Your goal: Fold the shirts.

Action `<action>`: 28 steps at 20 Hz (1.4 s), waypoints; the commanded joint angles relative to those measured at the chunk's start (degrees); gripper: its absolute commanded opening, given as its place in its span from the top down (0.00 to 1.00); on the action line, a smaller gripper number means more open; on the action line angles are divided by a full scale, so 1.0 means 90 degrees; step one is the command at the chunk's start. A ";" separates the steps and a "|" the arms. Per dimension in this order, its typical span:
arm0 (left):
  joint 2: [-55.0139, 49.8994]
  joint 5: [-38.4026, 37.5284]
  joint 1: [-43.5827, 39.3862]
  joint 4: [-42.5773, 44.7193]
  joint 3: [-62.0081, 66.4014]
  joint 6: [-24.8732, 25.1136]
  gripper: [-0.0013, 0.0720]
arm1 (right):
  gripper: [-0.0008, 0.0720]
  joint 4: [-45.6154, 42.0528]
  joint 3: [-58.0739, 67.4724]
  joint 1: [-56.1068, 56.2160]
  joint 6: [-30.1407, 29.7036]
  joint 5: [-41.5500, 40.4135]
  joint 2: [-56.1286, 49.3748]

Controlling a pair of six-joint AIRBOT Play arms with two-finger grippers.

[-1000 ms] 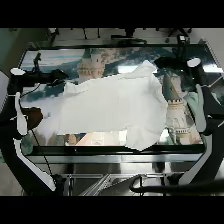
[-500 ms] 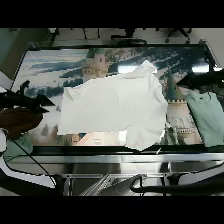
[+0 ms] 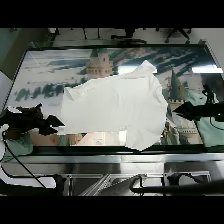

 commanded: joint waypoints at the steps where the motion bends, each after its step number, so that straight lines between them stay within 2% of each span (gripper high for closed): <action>1: -0.0236 0.0097 -0.0131 -0.0272 0.0087 0.0129 0.62 | 0.43 -0.0053 -0.0401 -0.0019 0.0000 -0.0369 -0.0126; 2: -0.0287 0.0070 -0.0228 -0.0287 0.0189 0.0165 0.85 | 0.43 -0.0056 -0.0401 -0.0027 0.0002 -0.0362 -0.0272; 3: -0.0304 0.0083 -0.0333 -0.0270 0.0287 0.0192 0.96 | 0.43 -0.0058 -0.0401 -0.0024 0.0017 -0.0359 -0.0444; 9: -0.0308 0.0175 -0.0537 -0.0022 0.0622 0.0206 0.96 | 0.43 -0.0112 -0.0401 0.0019 0.0017 -0.0231 -0.1622; 14: -0.0308 0.0345 -0.0512 -0.0034 0.0542 0.0206 0.96 | 0.45 0.0799 -0.0398 0.0539 -0.0687 -0.0799 -0.2385; 15: -0.0308 0.0364 -0.0512 -0.0034 0.0478 0.0206 0.96 | 0.53 0.0942 -0.0386 0.0629 -0.0755 -0.0831 -0.2475; 16: -0.0308 0.0359 -0.0510 -0.0032 0.0432 0.0206 0.96 | 0.66 0.1039 -0.0376 0.0690 -0.0855 -0.0731 -0.2504; 17: -0.0306 0.0335 -0.0505 -0.0046 0.0410 0.0206 0.96 | 0.90 0.1161 -0.0355 0.0699 -0.1047 -0.0471 -0.2470; 18: -0.0282 0.0265 -0.0503 -0.0083 0.0442 0.0204 0.96 | 0.96 0.1311 -0.0257 0.0692 -0.1248 -0.0126 -0.2399; 21: 0.0291 -0.0061 -0.0532 -0.0335 0.0821 0.0204 0.97 | 0.96 0.1579 0.0532 0.0510 -0.1326 0.0612 -0.1637; 23: 0.1100 -0.0593 -0.0491 -0.1297 0.1362 0.0209 0.97 | 0.96 0.2115 0.1411 0.0221 -0.1348 0.0869 -0.0833; 26: 0.2385 -0.0857 -0.0440 -0.2606 0.2565 0.0160 0.97 | 0.96 0.3303 0.2946 -0.0374 -0.1637 0.0826 0.0372; 28: 0.3228 -0.0580 -0.0447 -0.2747 0.3531 -0.0034 0.97 | 0.96 0.3526 0.3842 -0.0714 -0.1637 0.0500 0.1059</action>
